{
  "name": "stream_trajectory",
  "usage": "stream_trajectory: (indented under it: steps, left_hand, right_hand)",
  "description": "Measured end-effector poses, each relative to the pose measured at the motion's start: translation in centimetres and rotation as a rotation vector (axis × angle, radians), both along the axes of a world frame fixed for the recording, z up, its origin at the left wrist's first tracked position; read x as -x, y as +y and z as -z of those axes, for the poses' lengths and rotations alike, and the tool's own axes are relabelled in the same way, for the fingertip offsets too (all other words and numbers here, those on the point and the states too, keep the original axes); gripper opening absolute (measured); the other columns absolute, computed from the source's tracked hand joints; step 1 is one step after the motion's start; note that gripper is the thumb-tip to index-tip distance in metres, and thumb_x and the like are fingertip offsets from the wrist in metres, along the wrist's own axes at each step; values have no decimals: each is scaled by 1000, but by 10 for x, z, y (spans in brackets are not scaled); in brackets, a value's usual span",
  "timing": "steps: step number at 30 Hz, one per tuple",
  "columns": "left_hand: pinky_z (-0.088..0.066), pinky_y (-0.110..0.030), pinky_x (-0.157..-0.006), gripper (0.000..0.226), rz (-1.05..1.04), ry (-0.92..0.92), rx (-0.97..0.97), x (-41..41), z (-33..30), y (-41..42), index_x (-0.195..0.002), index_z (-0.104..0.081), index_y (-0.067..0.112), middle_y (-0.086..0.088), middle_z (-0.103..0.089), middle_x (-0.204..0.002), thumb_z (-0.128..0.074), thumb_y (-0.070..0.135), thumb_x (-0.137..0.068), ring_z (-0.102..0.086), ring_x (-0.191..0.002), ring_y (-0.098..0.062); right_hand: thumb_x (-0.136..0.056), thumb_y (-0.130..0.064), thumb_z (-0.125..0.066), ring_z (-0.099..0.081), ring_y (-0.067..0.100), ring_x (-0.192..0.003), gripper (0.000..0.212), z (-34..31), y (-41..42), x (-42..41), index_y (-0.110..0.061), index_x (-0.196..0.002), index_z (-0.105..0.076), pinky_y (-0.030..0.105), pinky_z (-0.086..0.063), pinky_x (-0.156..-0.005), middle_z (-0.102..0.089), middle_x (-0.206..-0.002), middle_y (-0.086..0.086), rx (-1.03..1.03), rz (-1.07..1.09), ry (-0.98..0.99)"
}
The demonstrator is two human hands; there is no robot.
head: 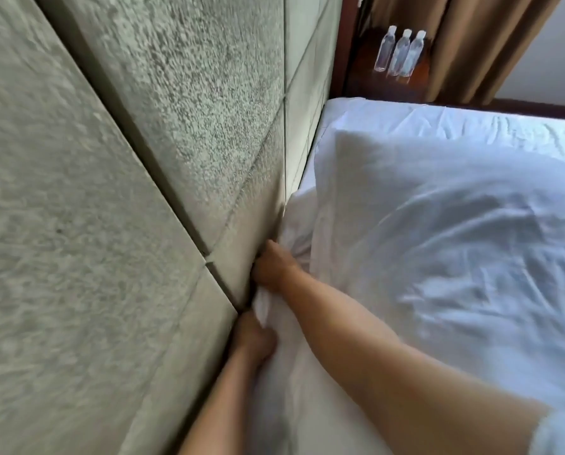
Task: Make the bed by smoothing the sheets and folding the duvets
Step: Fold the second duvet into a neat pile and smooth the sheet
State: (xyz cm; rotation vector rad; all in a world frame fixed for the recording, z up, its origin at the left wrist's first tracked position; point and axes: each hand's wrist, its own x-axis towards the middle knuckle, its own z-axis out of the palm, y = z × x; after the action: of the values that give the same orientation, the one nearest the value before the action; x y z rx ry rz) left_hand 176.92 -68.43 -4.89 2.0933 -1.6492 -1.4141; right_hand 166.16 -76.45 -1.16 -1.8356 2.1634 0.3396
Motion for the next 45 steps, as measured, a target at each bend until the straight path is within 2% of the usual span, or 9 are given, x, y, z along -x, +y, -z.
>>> stream_trajectory:
  steps: [1, 3, 5, 7, 10, 19, 28, 34, 45]
  left_hand:
    - [-47, -29, -91, 54, 67, -42, -8, -2, 10, 2, -131, -50, -1, -17, -57, -131, -59, 6, -78, -55, -122, -26]
    - [-44, -27, -97, 63, 174, -88, -21, -5, 23, 0, -135, -48, 1, -15, -53, -136, -63, 17, -75, -50, -127, -23]
    - [-45, -29, -100, 78, 199, -77, -61, -10, 40, -5, -133, -51, 5, -13, -55, -135, -60, 38, -64, -51, -127, -21]
    - [-44, -32, -101, 91, 229, -103, -42, -15, 61, -9, -132, -54, 9, -11, -56, -135, -49, 53, -53, -50, -127, -18]
    - [-39, -31, -105, 68, 307, -91, -20, -9, 11, -4, -135, -50, 8, -10, -52, -139, -62, 35, -74, -47, -130, -21]
    - [-27, -26, -112, 54, 391, -338, -108, 8, -73, 27, -150, -24, 6, -11, -25, -156, -41, 19, -100, -29, -142, -24]
    - [-42, -39, -102, 40, 239, -529, 202, 44, -155, 106, -127, -56, 5, -22, -52, -132, -35, 17, -95, -50, -122, -36]
    - [-38, -43, -102, 45, 95, -576, 379, 75, -187, 203, -130, -52, 17, -13, -47, -133, -22, 31, -100, -43, -123, -34]
    - [8, -61, -111, 50, 194, -674, 439, 132, -205, 328, -151, -6, 40, 3, 7, -161, -7, 44, -101, 11, -147, -22]
  right_hand:
    - [-50, -63, -60, -15, -5, -40, 27, 38, -6, 6, -38, -58, -67, 2, 2, -44, -58, -51, -17, 37, 67, 13]
    - [-21, -66, -69, -23, -7, -33, 36, 65, -11, 4, -33, -31, -56, 2, -18, -44, -40, -29, -17, 223, -240, 290]
    - [-33, -57, -81, -51, -1, -48, 30, 52, -4, 1, -33, -46, -68, 9, -38, -59, -57, -45, -19, 41, -396, 348]
    - [-74, -57, -57, -56, -4, -72, 26, 12, 2, -2, -39, -83, -74, 8, -36, -67, -69, -79, -20, 44, -210, 228]
    - [-97, -12, -40, -53, 23, -118, 33, -2, 4, 3, -17, -122, -62, 30, -35, -96, -62, -125, 0, 56, -347, 124]
    - [-94, -12, -45, -54, 27, -118, 34, -76, 61, 32, -17, -124, -60, 36, -41, -97, -58, -127, 5, 220, -387, 115]
    - [-94, -21, -43, -46, 23, -124, 35, -139, 171, 88, -17, -126, -56, 32, -28, -105, -55, -130, 5, 392, -290, -5]
    - [-97, -32, -31, -37, 22, -129, 39, -152, 283, 128, -20, -127, -53, 33, -21, -107, -50, -133, 5, 432, -267, -147]
    - [-97, -56, -20, 8, 17, -148, 60, -150, 420, 172, -36, -152, -7, 45, 8, -118, 3, -162, -1, 364, -87, -333]
